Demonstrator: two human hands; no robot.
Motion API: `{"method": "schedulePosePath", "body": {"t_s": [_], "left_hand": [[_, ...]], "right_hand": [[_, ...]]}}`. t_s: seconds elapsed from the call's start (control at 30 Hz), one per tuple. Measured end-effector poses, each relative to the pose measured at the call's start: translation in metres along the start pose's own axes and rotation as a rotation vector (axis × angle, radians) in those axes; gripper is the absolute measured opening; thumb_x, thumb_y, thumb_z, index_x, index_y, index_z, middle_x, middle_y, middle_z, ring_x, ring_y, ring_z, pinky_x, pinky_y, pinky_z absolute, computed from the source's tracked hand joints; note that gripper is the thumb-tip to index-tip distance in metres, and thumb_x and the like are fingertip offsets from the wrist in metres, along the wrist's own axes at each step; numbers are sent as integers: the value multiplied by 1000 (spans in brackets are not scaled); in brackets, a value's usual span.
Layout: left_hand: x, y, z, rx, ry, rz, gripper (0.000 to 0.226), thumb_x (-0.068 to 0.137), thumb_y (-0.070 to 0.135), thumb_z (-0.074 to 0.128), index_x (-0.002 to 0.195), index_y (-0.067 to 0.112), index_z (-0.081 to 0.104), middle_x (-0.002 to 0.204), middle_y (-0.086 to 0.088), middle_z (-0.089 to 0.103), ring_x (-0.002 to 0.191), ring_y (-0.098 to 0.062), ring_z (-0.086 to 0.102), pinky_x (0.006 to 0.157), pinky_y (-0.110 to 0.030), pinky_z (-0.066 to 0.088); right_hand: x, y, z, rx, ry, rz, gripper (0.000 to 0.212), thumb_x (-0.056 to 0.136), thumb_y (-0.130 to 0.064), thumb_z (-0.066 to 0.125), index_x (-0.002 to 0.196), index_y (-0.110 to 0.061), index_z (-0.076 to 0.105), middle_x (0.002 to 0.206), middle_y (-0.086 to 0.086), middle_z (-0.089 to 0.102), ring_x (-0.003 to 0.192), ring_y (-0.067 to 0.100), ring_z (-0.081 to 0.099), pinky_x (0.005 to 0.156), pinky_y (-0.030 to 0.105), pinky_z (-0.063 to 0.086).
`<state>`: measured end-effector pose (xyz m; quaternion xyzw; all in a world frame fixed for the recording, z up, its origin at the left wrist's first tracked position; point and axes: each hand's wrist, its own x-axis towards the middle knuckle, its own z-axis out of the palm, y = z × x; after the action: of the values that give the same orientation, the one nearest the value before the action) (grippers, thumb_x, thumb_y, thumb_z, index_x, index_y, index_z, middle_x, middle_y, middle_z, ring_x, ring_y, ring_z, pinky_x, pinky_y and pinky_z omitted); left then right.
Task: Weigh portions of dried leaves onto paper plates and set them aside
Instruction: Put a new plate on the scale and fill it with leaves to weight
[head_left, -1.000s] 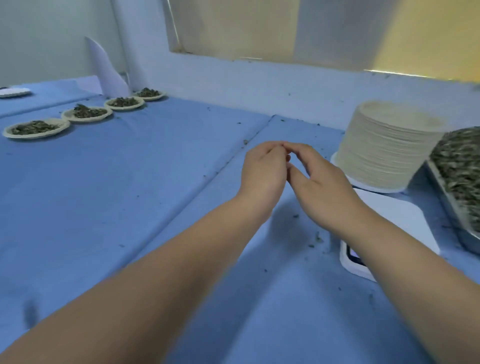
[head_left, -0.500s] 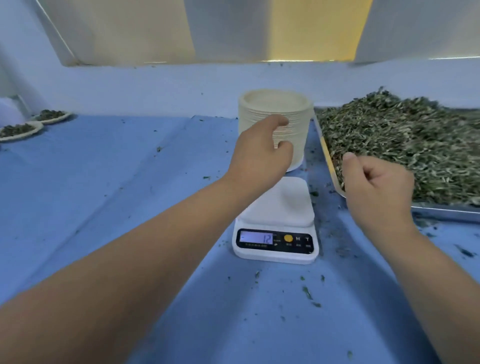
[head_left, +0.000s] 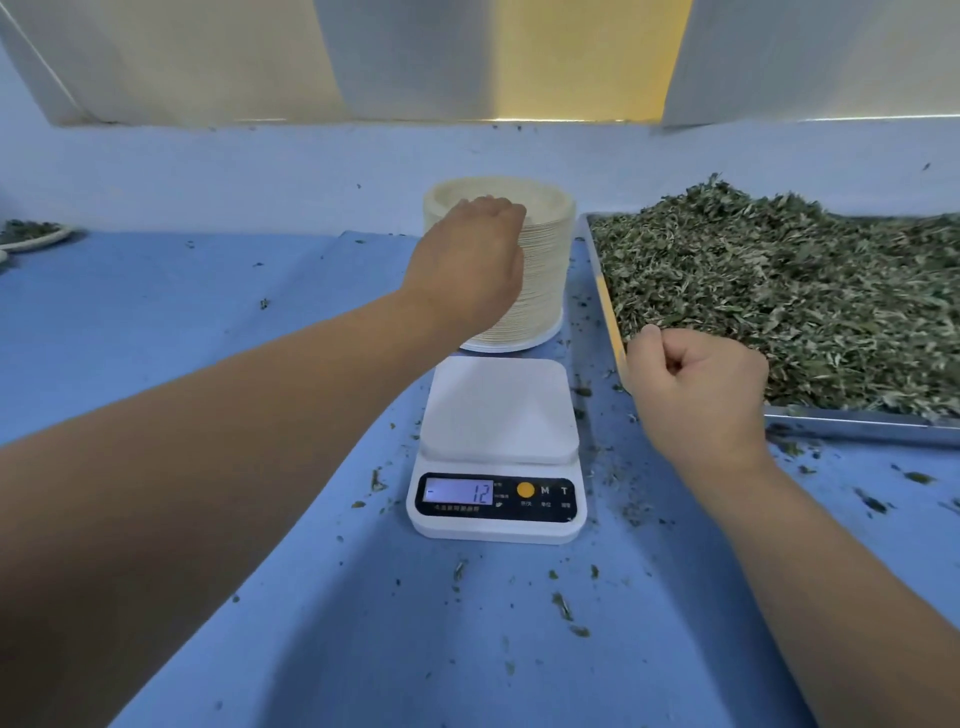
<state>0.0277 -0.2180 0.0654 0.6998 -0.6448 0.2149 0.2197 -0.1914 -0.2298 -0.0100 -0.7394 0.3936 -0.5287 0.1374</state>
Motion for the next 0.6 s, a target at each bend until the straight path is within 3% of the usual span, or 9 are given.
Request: {"method": "schedulePosePath", "body": {"t_s": [0.2,0.33,0.43,0.6], "left_hand": [[13,0,-3,109,-37,-10,40,93,3,42,128,9,60,115,-11,65,103,-35,60,79,-45,52],[17,-4,-3,120,-48,11,40,91,2,42,124,10,62,109,-10,63,97,-34,59,71,-40,46],[18,-4,-5,54,-36,-12,41,91,2,41,121,14,66,106,-8,66,94,-30,55,71,-35,37],[22,-5,-10,40,-57,-25,40,88,1,41,112,17,69,100,-7,67,96,-33,59,73,-37,46]], "right_hand": [[1,4,1,26,22,-10,54,94,-29,47,46,-14,28,40,-6,18,40,14,20,47,25,17],[0,2,2,-6,19,-12,54,95,-30,46,46,-15,28,40,-4,20,41,17,21,49,24,19],[0,3,0,-31,17,7,53,94,-32,45,47,-14,29,40,-5,20,41,17,22,49,26,20],[0,1,0,-75,15,13,53,94,-32,45,46,-15,28,39,-5,22,40,18,24,47,28,21]]}}
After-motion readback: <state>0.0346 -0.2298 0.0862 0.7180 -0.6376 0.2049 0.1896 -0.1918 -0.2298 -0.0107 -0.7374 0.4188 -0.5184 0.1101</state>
